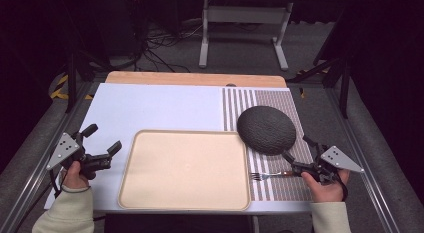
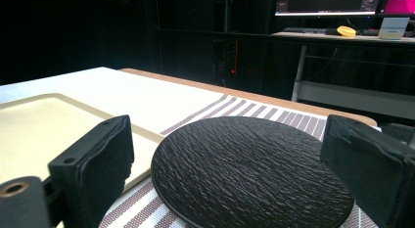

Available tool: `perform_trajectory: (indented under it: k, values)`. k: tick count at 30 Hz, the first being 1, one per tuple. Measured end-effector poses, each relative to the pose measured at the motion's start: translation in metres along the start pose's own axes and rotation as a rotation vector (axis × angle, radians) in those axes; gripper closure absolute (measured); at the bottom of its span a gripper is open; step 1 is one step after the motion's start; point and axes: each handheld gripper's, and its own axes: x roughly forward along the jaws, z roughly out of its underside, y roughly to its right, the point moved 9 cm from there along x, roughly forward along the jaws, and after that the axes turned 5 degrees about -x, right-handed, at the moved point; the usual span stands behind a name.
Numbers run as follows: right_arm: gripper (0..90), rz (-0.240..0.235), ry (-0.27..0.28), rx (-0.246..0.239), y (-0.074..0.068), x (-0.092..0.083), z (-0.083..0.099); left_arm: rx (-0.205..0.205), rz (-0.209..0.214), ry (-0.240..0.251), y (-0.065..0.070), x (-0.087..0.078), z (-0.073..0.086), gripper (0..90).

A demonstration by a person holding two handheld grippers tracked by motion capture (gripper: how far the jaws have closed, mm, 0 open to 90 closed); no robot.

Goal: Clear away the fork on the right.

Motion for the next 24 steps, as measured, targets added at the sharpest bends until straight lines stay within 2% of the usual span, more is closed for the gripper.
perform_trajectory:
  k: [9,16,24]
  values:
    - [6.2,0.006,0.001,0.015,0.0031,-0.0023,-0.0002,0.012,-0.004,-0.007,-0.0017,-0.0007,-0.0004,0.0]
    - [6.3,0.011,0.006,0.018,0.0046,-0.0041,-0.0017,0.003,-0.006,-0.004,-0.0027,-0.0019,-0.0017,0.0]
    - [6.9,-0.016,-0.018,0.023,0.0013,0.0001,-0.0014,0.006,-0.006,-0.009,-0.0026,-0.0018,-0.002,0.0]
